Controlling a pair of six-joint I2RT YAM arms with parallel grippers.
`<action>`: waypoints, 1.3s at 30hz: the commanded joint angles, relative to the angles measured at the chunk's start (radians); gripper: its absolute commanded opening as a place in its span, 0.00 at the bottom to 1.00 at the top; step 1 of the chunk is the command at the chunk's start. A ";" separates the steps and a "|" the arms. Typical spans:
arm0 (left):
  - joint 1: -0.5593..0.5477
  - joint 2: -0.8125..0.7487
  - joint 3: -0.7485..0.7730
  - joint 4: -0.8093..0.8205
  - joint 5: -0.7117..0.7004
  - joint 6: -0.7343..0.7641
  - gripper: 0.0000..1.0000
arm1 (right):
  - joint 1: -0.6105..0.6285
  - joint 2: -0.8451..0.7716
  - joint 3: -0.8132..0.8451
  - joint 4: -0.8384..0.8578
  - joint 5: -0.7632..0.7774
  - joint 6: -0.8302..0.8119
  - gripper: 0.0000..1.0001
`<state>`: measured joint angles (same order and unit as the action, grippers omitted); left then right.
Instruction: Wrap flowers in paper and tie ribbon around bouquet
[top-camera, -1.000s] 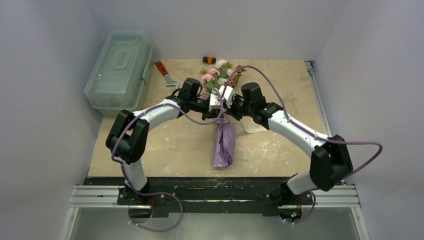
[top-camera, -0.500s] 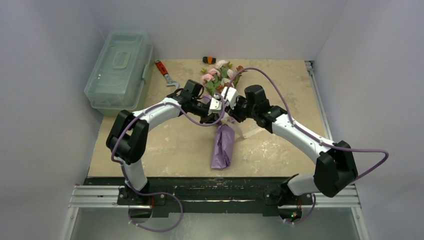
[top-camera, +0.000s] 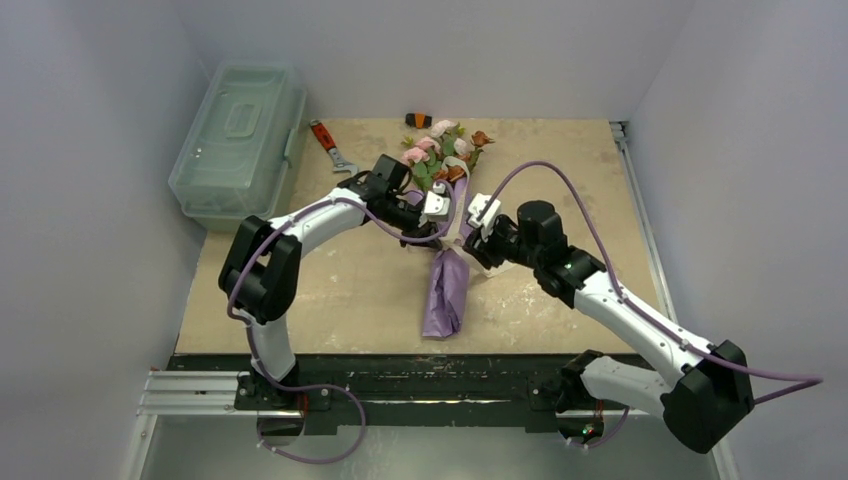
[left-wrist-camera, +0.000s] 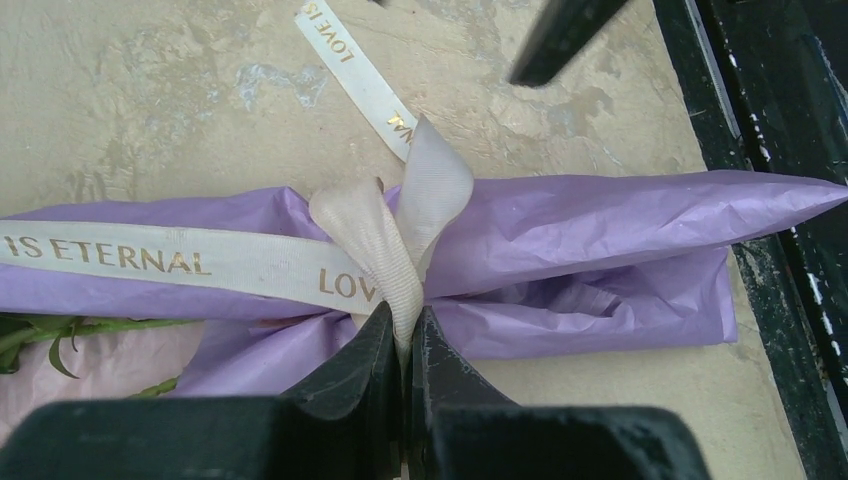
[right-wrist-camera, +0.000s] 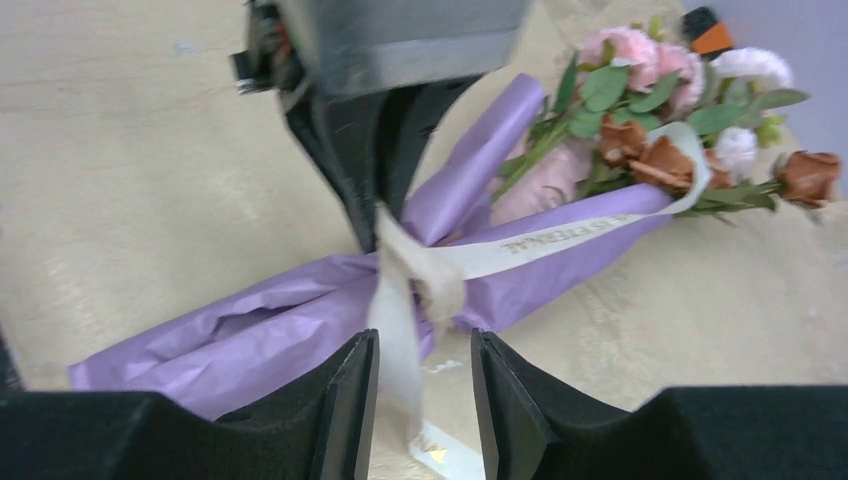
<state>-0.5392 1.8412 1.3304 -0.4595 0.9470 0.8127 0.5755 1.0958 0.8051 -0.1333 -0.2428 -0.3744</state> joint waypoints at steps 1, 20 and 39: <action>-0.004 0.034 0.096 -0.103 0.017 0.034 0.00 | 0.025 -0.021 -0.059 0.084 -0.110 0.084 0.44; -0.004 0.046 0.137 -0.131 0.049 -0.019 0.00 | 0.071 0.194 -0.103 0.313 -0.156 0.060 0.56; -0.004 0.038 0.137 -0.188 0.032 0.005 0.00 | -0.019 0.221 -0.087 0.286 -0.238 -0.090 0.58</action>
<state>-0.5373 1.8870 1.4311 -0.6304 0.9459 0.8043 0.5552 1.3548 0.6952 0.1902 -0.4263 -0.3920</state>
